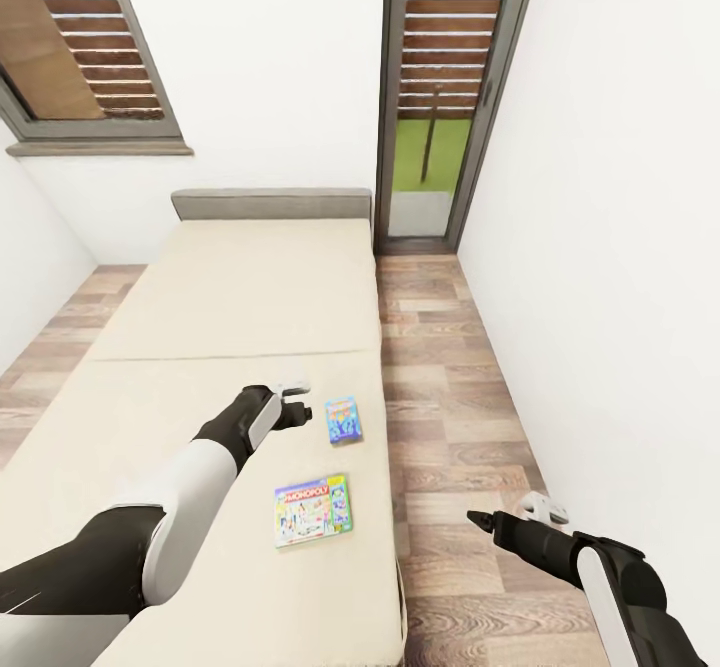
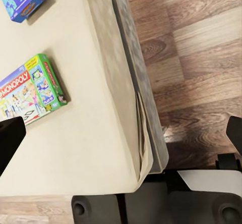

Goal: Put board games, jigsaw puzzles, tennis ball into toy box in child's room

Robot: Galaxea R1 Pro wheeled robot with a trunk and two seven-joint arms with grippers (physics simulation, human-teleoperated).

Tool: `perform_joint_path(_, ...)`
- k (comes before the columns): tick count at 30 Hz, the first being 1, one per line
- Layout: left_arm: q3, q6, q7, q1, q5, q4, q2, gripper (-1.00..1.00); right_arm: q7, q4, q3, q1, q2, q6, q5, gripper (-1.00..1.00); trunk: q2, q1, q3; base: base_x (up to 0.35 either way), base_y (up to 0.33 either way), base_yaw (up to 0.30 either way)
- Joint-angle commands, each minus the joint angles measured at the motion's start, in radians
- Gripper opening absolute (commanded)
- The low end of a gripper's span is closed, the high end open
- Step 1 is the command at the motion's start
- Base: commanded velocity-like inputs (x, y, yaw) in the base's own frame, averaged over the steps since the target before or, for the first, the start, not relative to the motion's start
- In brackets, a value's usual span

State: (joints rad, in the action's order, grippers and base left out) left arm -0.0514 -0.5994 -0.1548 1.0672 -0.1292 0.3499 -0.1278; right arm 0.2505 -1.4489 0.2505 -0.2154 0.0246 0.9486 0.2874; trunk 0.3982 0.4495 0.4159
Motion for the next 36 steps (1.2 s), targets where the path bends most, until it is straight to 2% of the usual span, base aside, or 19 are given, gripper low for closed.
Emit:
perform_joint_path(1, -0.005, -0.004, -0.008, 0.000, -0.011, 0.002, -0.001, 1.00, 0.010, -0.001, 0.002, -0.001, 0.000, 0.004, -0.008, 1.00, 0.002, 0.000, 0.003, 0.000, 0.000, 0.000)
perform_joint_path(36, -0.002, 0.006, -0.008, 0.000, -0.009, 0.001, 0.001, 1.00, 0.009, 0.010, 0.003, -0.001, 0.000, 0.001, -0.012, 1.00, 0.002, 0.000, 0.060, 0.000, 0.000, 0.000)
